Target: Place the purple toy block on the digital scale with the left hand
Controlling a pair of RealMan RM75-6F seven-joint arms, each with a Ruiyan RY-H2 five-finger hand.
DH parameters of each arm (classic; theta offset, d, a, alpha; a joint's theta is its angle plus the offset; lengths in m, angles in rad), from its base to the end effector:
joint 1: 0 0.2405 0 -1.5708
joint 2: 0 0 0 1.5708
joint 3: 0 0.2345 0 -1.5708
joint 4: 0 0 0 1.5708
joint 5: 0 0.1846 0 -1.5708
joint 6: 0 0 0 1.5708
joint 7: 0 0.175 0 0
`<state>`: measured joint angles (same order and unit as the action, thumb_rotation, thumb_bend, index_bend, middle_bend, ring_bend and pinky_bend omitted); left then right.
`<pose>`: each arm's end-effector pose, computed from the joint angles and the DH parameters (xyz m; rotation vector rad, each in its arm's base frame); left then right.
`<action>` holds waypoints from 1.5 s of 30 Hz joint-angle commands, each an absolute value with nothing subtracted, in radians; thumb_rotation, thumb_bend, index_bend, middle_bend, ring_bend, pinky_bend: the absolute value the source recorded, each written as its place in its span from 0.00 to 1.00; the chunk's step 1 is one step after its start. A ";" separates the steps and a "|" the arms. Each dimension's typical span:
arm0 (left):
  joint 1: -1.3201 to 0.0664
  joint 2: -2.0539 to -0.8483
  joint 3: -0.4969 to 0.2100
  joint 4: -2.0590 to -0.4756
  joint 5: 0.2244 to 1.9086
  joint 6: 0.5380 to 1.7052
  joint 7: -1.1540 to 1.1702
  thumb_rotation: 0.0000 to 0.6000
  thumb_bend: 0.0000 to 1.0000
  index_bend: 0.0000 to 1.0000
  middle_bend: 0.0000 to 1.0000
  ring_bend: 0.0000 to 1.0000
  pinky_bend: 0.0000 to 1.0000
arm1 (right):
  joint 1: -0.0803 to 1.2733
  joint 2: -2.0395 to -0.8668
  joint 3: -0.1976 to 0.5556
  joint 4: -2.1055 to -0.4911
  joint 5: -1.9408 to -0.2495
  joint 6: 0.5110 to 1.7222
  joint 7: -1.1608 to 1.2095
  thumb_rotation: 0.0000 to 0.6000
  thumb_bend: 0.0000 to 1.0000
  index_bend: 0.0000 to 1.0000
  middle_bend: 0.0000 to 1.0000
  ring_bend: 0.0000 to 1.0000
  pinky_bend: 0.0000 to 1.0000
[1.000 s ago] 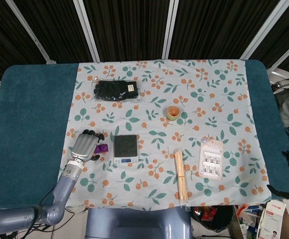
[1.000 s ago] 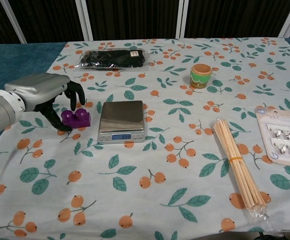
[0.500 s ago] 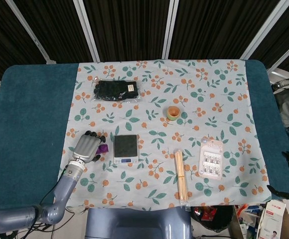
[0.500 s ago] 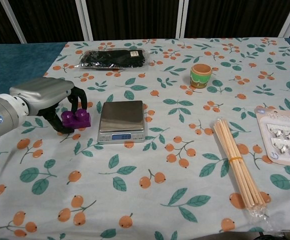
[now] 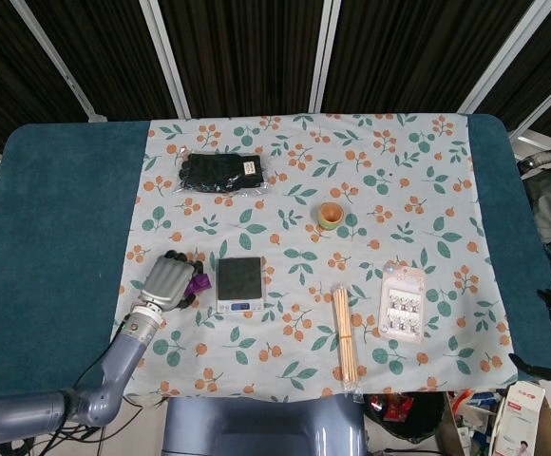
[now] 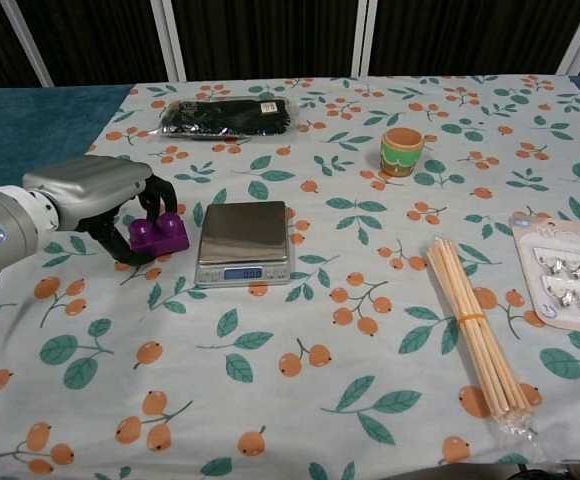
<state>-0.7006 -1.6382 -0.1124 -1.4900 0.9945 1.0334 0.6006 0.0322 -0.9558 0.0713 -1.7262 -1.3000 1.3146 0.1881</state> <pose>-0.1451 0.3253 -0.0326 -1.8859 -0.8921 -0.7331 -0.3207 -0.1897 0.2007 1.1703 -1.2198 0.8029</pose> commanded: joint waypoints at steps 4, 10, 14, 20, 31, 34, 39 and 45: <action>-0.701 -1.606 -0.132 -1.553 1.029 1.055 0.570 1.00 0.32 0.43 0.51 0.27 0.23 | 0.032 -0.955 0.071 -1.728 -1.300 1.314 0.190 1.00 0.09 0.00 0.02 0.15 0.19; -0.708 -1.601 -0.156 -1.576 1.107 1.064 0.480 1.00 0.32 0.44 0.51 0.27 0.23 | 0.032 -0.955 0.071 -1.729 -1.299 1.313 0.189 1.00 0.09 0.00 0.02 0.15 0.19; -0.728 -1.617 -0.167 -1.554 1.126 1.037 0.443 1.00 0.32 0.44 0.51 0.27 0.23 | 0.032 -0.955 0.071 -1.728 -1.299 1.314 0.186 1.00 0.09 0.00 0.02 0.15 0.19; -0.770 -1.657 -0.185 -1.515 1.086 0.991 0.473 1.00 0.32 0.44 0.51 0.27 0.23 | 0.031 -0.955 0.071 -1.728 -1.299 1.315 0.187 1.00 0.09 0.00 0.02 0.15 0.19; -0.815 -1.708 -0.193 -1.437 1.017 0.944 0.516 1.00 0.27 0.40 0.47 0.27 0.23 | 0.031 -0.954 0.071 -1.724 -1.300 1.314 0.192 1.00 0.09 0.00 0.02 0.15 0.19; -0.825 -1.719 -0.190 -1.420 1.006 0.936 0.528 1.00 0.14 0.32 0.40 0.26 0.22 | 0.031 -0.954 0.070 -1.724 -1.301 1.314 0.193 1.00 0.09 0.00 0.02 0.15 0.19; -0.826 -1.741 -0.197 -1.414 1.015 0.962 0.517 1.00 0.00 0.18 0.25 0.19 0.22 | 0.031 -0.954 0.071 -1.724 -1.302 1.317 0.192 1.00 0.09 0.00 0.02 0.15 0.19; -0.804 -1.724 -0.226 -1.479 1.074 1.020 0.425 1.00 0.00 0.19 0.23 0.15 0.20 | 0.031 -0.953 0.070 -1.723 -1.304 1.316 0.196 1.00 0.09 0.00 0.02 0.15 0.19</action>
<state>-0.8151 -1.7360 -0.2141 -1.4491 1.0493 0.9934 0.4473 0.0305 -0.9534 0.0700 -1.7224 -1.3040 1.3159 0.1957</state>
